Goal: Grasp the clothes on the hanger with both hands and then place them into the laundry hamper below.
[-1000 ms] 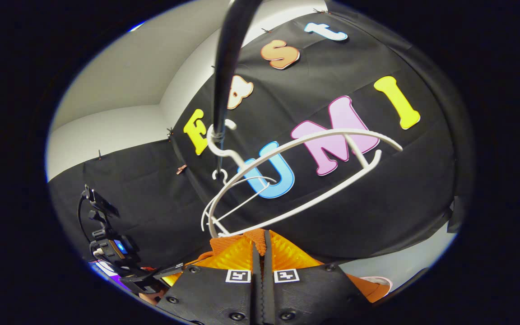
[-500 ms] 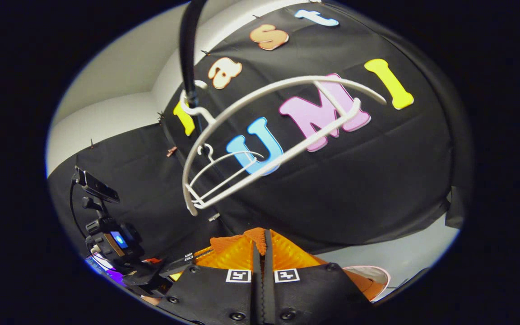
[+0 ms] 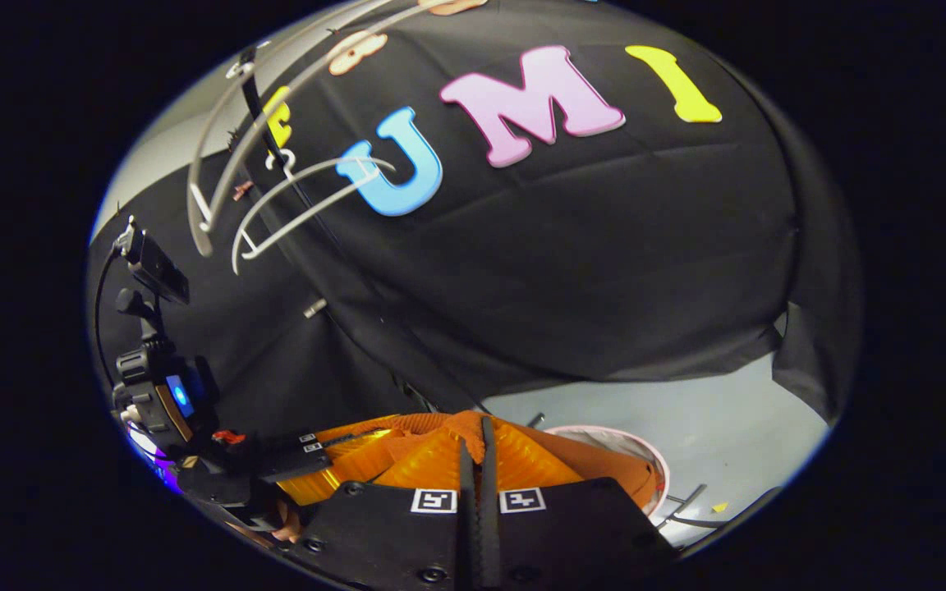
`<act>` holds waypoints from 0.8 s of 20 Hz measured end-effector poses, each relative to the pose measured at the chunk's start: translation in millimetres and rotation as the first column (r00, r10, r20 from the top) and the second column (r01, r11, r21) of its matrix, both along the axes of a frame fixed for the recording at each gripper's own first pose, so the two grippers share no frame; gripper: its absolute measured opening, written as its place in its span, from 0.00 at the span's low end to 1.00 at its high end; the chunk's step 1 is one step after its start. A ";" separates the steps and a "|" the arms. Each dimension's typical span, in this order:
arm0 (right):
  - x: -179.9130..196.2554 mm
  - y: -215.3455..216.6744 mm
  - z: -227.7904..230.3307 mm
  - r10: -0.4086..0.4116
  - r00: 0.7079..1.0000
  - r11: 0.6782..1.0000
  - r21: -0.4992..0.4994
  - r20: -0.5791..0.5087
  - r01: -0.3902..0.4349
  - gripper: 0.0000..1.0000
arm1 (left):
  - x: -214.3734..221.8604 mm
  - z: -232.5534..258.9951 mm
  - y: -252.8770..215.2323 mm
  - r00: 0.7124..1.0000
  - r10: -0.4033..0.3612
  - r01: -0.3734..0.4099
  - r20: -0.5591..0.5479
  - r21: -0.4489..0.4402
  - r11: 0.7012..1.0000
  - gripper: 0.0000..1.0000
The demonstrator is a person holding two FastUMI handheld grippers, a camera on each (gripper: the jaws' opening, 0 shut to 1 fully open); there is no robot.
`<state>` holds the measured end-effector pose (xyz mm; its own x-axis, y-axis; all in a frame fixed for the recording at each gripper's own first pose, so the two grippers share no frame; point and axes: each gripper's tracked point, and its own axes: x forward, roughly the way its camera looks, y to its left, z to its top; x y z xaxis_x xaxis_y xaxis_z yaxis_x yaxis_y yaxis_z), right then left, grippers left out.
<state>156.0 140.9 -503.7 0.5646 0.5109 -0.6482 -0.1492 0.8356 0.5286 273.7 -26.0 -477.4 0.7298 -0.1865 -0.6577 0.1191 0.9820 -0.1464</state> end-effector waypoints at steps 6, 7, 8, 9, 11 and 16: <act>-39.4 -31.6 -113.1 0.044 0.980 0.959 -0.266 -0.195 -0.096 0.05 | -28.5 -99.2 9.5 0.972 0.011 0.015 -0.234 0.110 0.994 0.05; -46.8 -36.9 -128.3 0.042 0.973 0.954 -0.282 -0.225 -0.106 0.05 | -31.8 -110.8 9.1 0.964 0.015 0.018 -0.265 0.122 0.992 0.05; -53.5 -42.2 -139.0 0.035 0.966 0.948 -0.298 -0.254 -0.113 0.05 | -33.7 -120.7 9.9 0.957 0.016 0.023 -0.288 0.132 0.991 0.05; -60.9 -46.4 -148.3 0.029 0.960 0.943 -0.312 -0.278 -0.119 0.05 | -35.6 -127.6 10.4 0.951 0.017 0.029 -0.308 0.144 0.989 0.05; -73.9 -49.4 -161.1 0.023 0.946 0.938 -0.320 -0.323 -0.132 0.07 | -42.7 -137.6 10.9 0.937 0.012 0.048 -0.350 0.162 0.986 0.05; -87.5 -63.7 -191.0 -0.021 0.919 0.916 -0.377 -0.395 -0.141 0.75 | -66.4 -166.2 9.7 0.895 -0.013 0.098 -0.446 0.168 0.981 0.65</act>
